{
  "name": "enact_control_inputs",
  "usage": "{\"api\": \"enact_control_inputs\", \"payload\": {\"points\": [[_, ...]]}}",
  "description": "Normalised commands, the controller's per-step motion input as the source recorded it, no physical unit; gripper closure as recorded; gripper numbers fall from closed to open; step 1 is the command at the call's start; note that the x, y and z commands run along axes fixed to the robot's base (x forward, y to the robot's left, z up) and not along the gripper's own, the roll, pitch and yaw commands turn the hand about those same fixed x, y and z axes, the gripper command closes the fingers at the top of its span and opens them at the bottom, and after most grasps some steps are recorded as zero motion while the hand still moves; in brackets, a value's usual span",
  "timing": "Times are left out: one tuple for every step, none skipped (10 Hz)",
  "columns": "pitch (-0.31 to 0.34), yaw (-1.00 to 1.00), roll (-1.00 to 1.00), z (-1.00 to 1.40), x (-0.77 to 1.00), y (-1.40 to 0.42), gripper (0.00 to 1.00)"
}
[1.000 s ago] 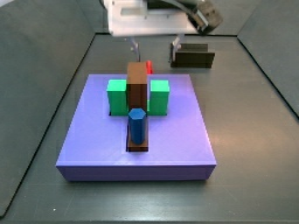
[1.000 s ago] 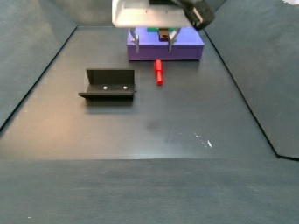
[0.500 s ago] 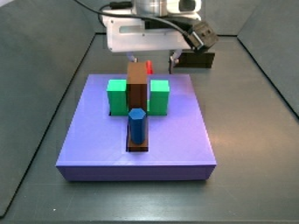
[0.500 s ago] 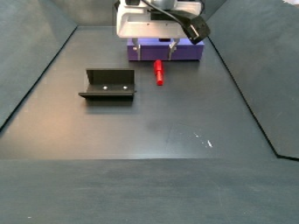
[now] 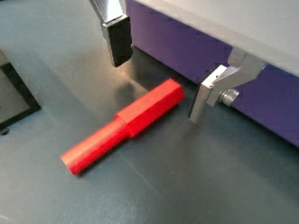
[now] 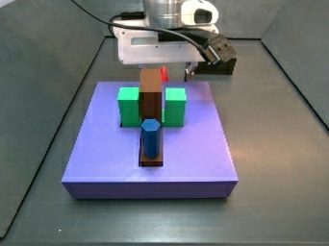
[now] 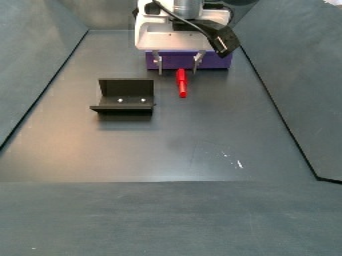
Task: Pick up the red object. Move up. Place the red object on the fixture. Regrasp the red object. Move to above the board. Insert the red object.
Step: Pick up the red object.
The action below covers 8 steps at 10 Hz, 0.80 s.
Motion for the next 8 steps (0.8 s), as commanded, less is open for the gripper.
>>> {"api": "enact_control_inputs", "payload": {"points": [[-0.081,-0.09,0.29,-0.23,0.0,0.03,0.0],[-0.07,-0.03,0.19,-0.13,0.0,0.0,0.0],[-0.066,-0.03,0.15,-0.07,0.0,0.0,0.0],[-0.059,-0.03,0.16,-0.03,-0.06,0.0,0.0],[-0.06,-0.02,0.17,-0.06,-0.1,0.0,0.0],[-0.069,-0.04,0.18,-0.11,-0.14,0.0,0.0],[-0.067,-0.02,0.16,-0.07,-0.15,0.0,0.0],[-0.057,0.0,0.09,0.0,-0.09,0.0,0.0]]}}
